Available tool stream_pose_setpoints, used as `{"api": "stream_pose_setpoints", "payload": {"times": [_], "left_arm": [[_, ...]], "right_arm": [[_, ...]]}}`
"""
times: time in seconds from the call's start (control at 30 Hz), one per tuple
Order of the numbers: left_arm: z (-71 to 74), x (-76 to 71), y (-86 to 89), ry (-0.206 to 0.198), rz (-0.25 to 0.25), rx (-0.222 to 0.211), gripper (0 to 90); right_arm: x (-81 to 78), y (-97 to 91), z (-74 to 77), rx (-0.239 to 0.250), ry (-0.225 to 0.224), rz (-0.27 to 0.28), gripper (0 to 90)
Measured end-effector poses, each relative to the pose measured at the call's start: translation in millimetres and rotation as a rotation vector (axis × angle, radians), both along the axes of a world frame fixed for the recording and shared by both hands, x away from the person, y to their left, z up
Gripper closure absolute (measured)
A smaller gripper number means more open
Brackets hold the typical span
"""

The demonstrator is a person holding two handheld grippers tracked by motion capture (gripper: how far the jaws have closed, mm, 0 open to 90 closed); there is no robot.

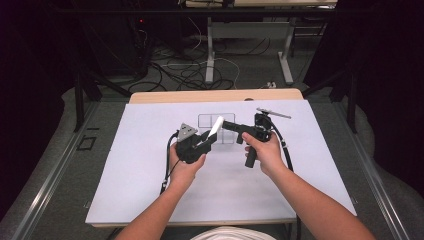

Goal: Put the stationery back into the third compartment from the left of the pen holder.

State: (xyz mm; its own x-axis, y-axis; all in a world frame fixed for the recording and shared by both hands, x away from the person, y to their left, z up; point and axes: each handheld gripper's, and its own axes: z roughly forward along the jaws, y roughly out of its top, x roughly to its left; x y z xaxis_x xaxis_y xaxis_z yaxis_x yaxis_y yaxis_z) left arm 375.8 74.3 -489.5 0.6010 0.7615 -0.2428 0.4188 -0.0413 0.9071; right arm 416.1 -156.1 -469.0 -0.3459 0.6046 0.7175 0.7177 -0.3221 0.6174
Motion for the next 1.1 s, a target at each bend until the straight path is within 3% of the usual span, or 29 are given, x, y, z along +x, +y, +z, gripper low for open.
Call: {"api": "stream_pose_setpoints", "payload": {"times": [0.1,0.33,0.47,0.53,0.6,0.9,1.1], "left_arm": [[-0.8,-1.0,-2.1,0.001,-0.005,0.001,71.4],[-2.2,-4.0,-8.7,-0.005,-0.033,0.009,71.3],[-2.4,-6.2,-12.4,-0.007,-0.046,0.004,71.3],[-2.3,-7.1,-13.9,-0.004,-0.052,0.004,71.3],[-2.1,-7.7,-15.5,-0.011,-0.062,0.007,71.3],[-2.2,-9.4,-18.5,-0.013,-0.071,0.005,71.3],[-3.0,-9.9,-19.2,-0.015,-0.070,0.008,71.3]], "right_arm": [[1.2,1.2,-2.1,-0.005,0.018,0.016,40.9],[3.7,5.6,-5.6,0.052,0.075,0.030,46.2],[4.9,5.0,-6.8,0.057,0.095,0.035,50.3],[5.7,5.4,-8.4,0.053,0.083,0.027,51.1],[6.1,4.3,-8.6,0.063,0.111,0.045,53.6],[7.7,5.2,-10.0,0.078,0.121,0.030,57.4],[9.4,2.4,-11.6,0.080,0.151,0.033,63.8]]}}
